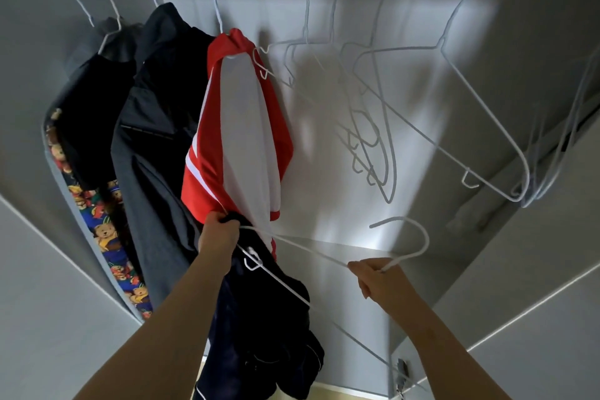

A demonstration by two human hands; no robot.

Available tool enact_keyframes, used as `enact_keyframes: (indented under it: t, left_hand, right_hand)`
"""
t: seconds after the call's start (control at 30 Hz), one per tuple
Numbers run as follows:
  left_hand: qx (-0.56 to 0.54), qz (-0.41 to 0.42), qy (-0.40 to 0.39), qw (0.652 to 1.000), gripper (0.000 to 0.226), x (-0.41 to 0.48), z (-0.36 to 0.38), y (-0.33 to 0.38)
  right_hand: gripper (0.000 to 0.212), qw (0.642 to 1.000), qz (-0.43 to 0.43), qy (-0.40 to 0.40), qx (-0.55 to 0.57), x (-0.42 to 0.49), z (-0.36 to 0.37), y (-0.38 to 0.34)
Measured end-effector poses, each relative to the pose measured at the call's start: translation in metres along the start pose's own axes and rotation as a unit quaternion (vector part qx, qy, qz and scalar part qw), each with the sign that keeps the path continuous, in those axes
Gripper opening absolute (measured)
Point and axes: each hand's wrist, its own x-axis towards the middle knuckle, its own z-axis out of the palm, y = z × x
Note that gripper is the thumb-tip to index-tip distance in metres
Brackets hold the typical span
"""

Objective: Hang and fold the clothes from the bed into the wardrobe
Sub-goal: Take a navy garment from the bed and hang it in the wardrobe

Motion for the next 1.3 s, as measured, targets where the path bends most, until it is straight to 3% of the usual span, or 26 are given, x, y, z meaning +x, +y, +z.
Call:
enact_keyframes:
  t: [0.17,0.33,0.43,0.5,0.6,0.67,0.77,0.87,0.97,1.03,1.13,1.23,1.3]
  left_hand:
    - [0.185,0.210,-0.105,0.954,0.011,-0.038,0.016,0.004]
    - [0.111,0.280,-0.203,0.932,0.016,-0.075,0.028,0.023]
    - [0.104,0.327,-0.294,0.892,0.016,-0.080,0.023,0.033]
    - [0.186,0.407,-0.301,0.842,0.020,-0.077,0.015,0.036]
    - [0.348,0.608,-0.148,0.698,0.025,-0.066,0.014,0.034]
    - [0.400,0.604,-0.162,0.670,0.033,-0.066,0.016,0.037]
    - [0.366,0.587,-0.230,0.685,0.040,-0.064,0.021,0.037]
    - [0.308,0.576,-0.254,0.713,0.039,-0.065,0.022,0.035]
    - [0.270,0.554,-0.235,0.752,0.039,-0.070,0.019,0.033]
    - [0.251,0.535,-0.215,0.777,0.040,-0.071,0.017,0.036]
    - [0.227,0.536,-0.182,0.792,0.039,-0.072,0.013,0.043]
    - [0.216,0.548,-0.166,0.791,0.038,-0.078,0.008,0.050]
    - [0.202,0.559,-0.170,0.786,0.041,-0.083,0.005,0.054]
  right_hand:
    - [0.054,0.999,0.002,-0.031,-0.010,0.007,0.015,-0.008]
    - [0.050,0.999,0.003,-0.004,0.049,0.014,0.025,-0.016]
    - [0.056,0.998,-0.003,0.010,0.069,0.017,0.019,-0.020]
    - [0.054,0.998,-0.026,0.022,0.061,0.019,0.014,-0.024]
    - [0.048,0.996,-0.046,0.040,0.070,0.017,0.008,-0.023]
    - [0.049,0.995,-0.052,0.045,0.078,0.014,0.006,-0.019]
    - [0.051,0.994,-0.060,0.072,0.064,0.010,-0.001,-0.018]
    - [0.037,0.975,-0.104,0.180,0.072,0.010,-0.004,-0.024]
    - [0.030,0.910,-0.212,0.355,0.014,0.005,-0.001,-0.027]
    - [0.033,0.875,-0.258,0.409,-0.017,0.001,0.002,-0.022]
    - [0.031,0.912,-0.250,0.326,-0.021,-0.004,0.011,-0.004]
    - [0.020,0.977,-0.167,0.129,-0.031,-0.007,0.025,0.011]
    - [0.007,0.986,-0.152,0.052,-0.037,-0.006,0.031,0.012]
